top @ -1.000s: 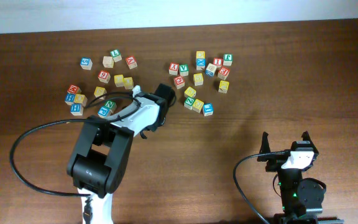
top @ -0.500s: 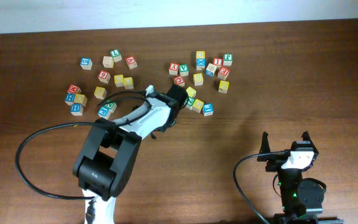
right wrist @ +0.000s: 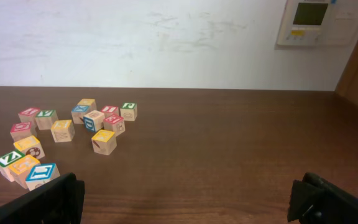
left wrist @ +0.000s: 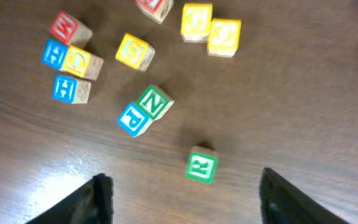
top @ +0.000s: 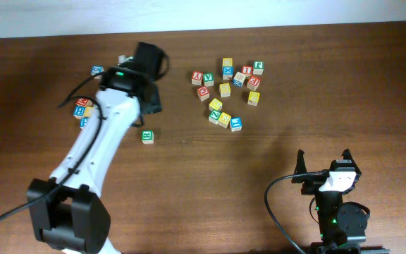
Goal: Spell out RSS
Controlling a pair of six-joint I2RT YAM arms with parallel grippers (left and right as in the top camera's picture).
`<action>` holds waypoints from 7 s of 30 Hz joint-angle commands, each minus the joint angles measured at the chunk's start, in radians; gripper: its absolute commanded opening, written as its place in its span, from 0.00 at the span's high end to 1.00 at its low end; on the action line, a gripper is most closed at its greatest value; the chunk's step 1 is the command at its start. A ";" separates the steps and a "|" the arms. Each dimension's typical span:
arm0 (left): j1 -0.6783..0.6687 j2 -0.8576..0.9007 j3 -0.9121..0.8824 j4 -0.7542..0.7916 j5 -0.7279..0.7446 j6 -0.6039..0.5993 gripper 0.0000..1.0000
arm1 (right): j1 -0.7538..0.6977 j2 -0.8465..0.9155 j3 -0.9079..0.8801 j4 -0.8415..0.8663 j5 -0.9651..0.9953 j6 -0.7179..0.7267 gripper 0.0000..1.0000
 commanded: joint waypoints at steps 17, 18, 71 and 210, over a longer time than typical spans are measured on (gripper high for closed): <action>0.047 0.029 -0.430 0.342 0.188 -0.007 0.32 | -0.007 -0.008 -0.005 -0.008 -0.001 0.010 0.02; 0.047 0.029 -0.439 0.342 0.177 -0.057 0.32 | -0.007 -0.008 -0.005 -0.008 -0.001 0.010 0.02; 0.091 0.087 -0.447 0.398 0.245 -1.086 0.47 | -0.007 -0.008 -0.005 -0.008 -0.001 0.010 0.02; 0.381 0.231 -0.080 0.518 0.433 0.661 0.08 | -0.007 -0.008 -0.005 -0.008 -0.001 0.010 0.02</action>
